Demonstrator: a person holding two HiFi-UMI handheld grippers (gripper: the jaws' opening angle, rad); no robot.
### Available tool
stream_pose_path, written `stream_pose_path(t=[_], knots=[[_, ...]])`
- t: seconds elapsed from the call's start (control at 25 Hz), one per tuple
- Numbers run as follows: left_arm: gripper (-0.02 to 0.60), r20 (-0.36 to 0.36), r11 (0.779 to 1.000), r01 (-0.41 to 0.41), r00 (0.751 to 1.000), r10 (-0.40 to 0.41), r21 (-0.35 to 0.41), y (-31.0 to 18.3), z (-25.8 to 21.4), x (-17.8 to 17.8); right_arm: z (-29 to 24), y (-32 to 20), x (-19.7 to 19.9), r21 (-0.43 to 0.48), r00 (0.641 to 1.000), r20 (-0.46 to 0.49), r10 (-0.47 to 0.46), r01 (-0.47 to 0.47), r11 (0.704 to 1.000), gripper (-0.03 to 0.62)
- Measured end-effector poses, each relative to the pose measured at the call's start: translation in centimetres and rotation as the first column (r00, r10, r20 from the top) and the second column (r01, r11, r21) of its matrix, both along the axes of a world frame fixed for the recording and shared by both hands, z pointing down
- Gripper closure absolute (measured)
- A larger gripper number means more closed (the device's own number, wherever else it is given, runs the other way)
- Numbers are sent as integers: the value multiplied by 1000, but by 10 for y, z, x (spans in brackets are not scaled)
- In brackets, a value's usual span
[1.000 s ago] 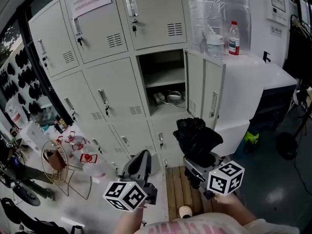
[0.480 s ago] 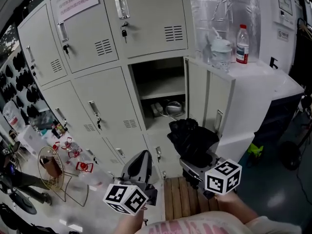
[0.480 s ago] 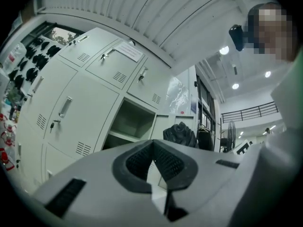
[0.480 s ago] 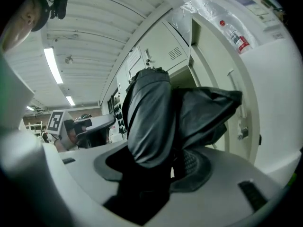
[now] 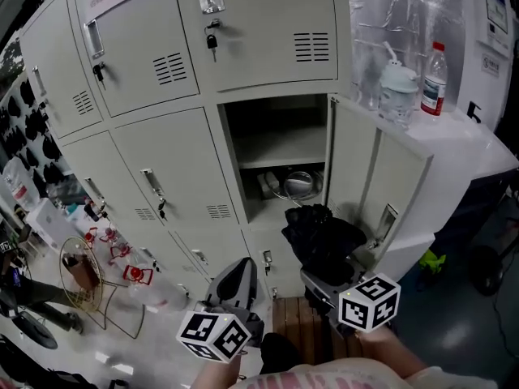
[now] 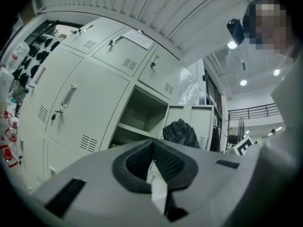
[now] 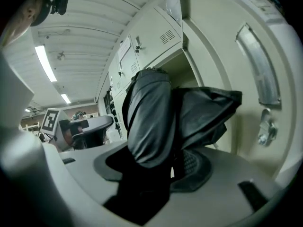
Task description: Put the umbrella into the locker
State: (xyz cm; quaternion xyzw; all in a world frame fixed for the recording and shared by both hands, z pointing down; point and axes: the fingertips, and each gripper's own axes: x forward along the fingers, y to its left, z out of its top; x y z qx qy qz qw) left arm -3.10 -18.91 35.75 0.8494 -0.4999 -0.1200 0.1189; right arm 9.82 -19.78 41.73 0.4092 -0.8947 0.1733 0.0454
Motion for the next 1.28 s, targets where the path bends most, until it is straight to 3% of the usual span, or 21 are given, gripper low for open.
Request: stream_pose_path(t=[0.44,0.8,1.0,1.28], knots=[[580,28,998,-32,999,33,-50,-88,-3,-23,-15,-88,-21,-22,998,-44,46,-47,999,355],[580,21,997,-62,998,62,-40,-123,-10,-40,-24,-136,-32,-29,995,-38,90,-92,995,355],[580,27,995,-95,995,96,-28,-133,-19,-47,-44,-158,-37,23,992,-60,115,-114,993,355],[580,60,974,-224,973,225,-19,-132,-20,-37,-72,-181,-42,141,972,-163,170,-148,979,353]])
